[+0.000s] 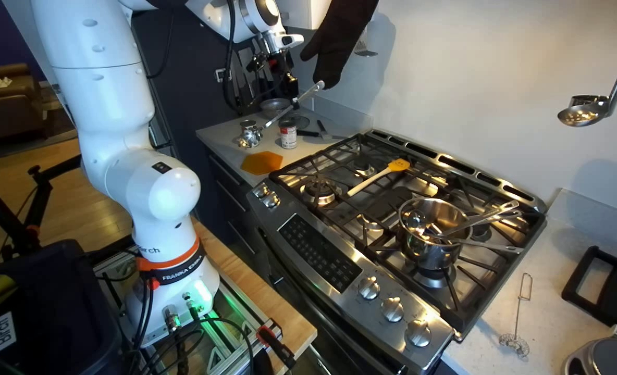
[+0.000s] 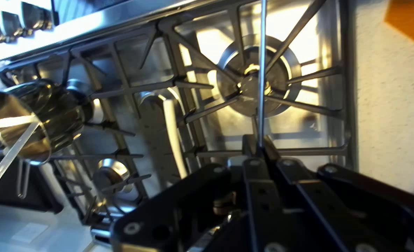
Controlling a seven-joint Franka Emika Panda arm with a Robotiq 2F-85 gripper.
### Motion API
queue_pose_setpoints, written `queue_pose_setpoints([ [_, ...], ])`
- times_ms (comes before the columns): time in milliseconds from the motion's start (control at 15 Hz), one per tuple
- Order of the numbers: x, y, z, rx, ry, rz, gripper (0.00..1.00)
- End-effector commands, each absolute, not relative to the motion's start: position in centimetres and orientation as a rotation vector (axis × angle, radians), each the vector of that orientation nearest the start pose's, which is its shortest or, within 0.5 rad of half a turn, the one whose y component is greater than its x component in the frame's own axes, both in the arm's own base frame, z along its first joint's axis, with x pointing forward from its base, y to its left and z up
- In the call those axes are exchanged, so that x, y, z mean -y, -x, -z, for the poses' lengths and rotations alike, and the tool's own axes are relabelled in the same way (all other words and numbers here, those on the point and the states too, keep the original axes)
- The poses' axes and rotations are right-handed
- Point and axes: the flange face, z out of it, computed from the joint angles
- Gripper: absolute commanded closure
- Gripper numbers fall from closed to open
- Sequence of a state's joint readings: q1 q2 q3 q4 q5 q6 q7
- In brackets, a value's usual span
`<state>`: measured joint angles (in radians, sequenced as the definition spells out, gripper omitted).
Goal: Put the metal object on the yellow mat
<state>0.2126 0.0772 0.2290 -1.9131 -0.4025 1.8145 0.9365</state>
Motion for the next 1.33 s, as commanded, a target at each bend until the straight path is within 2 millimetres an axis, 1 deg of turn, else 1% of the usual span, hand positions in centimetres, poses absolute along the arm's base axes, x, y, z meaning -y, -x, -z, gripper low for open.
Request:
queue_pose_setpoints([
  [0,-22.8,-55.0,-42.3,-0.732,3.341,-0.055,0.99],
  [133,-23.6,-56.4,-40.8,-0.803,3.276,-0.131,0.99],
  [267,-24.1,-57.8,-39.3,-0.884,3.23,-0.184,0.99],
  [400,-24.6,-59.0,-38.1,-0.955,3.208,-0.181,0.99],
  [533,-25.6,-59.7,-37.1,-0.963,3.213,-0.193,0.99],
  [600,-26.3,-60.1,-37.0,-0.925,3.184,-0.185,0.99],
  [667,-25.0,-59.3,-37.2,-0.916,3.223,-0.161,0.96],
  [867,-26.2,-59.9,-36.8,-0.9,3.212,-0.168,0.96],
  [1000,-26.2,-60.0,-36.9,-0.9,3.209,-0.164,0.96],
  [1067,-26.2,-60.1,-37.0,-0.901,3.208,-0.162,0.99],
  [1133,-26.4,-60.1,-36.1,-0.919,3.242,-0.174,0.99],
  [1200,-26.8,-60.2,-35.4,-0.9,3.247,-0.191,0.99],
  [1267,-27.6,-60.2,-34.3,-0.887,3.257,-0.221,0.99],
])
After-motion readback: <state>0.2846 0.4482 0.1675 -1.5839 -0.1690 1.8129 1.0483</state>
